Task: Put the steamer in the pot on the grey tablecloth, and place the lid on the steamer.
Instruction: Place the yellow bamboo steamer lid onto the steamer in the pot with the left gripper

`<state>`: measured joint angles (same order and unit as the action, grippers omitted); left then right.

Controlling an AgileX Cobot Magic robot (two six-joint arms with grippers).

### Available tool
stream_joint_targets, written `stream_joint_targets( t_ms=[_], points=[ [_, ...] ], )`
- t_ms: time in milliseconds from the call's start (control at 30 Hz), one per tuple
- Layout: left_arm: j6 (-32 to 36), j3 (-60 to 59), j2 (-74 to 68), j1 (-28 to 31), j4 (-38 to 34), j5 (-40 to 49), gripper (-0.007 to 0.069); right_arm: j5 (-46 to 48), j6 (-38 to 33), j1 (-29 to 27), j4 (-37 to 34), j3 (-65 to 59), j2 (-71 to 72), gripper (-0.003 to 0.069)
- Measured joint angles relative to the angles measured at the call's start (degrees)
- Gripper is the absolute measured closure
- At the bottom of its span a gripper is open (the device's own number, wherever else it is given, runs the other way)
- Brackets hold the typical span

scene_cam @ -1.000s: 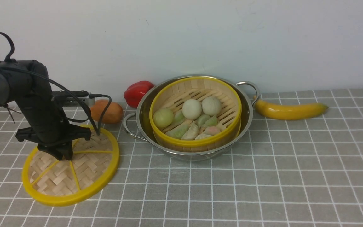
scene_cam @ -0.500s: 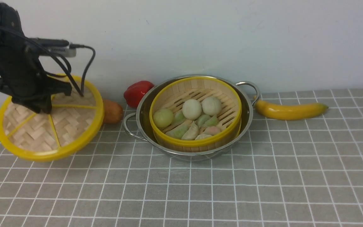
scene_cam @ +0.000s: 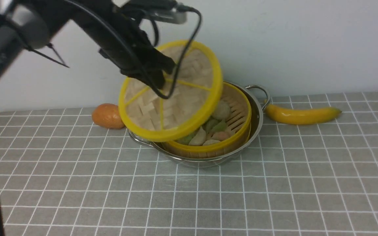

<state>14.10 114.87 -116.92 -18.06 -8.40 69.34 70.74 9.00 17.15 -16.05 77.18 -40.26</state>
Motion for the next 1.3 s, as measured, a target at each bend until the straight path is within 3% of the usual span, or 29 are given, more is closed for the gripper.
stream_joint_targets(
  t_ms=[133, 300, 1300],
  points=[
    [-1.41, 2.80, -4.95, -4.68, 6.04, -0.88, 0.0511, 0.00, -0.03, 0.00, -1.45, 0.00, 0.00, 0.0395],
    [-1.67, 5.46, -9.33, -7.20, 7.93, -3.72, 0.0511, 0.00, 0.01, 0.00, -2.08, 0.00, 0.00, 0.0395],
    [-1.97, 6.44, -13.55, -7.21, 8.40, -10.66, 0.0511, 0.00, 0.14, 0.00, -2.98, 0.00, 0.00, 0.0395]
  ],
)
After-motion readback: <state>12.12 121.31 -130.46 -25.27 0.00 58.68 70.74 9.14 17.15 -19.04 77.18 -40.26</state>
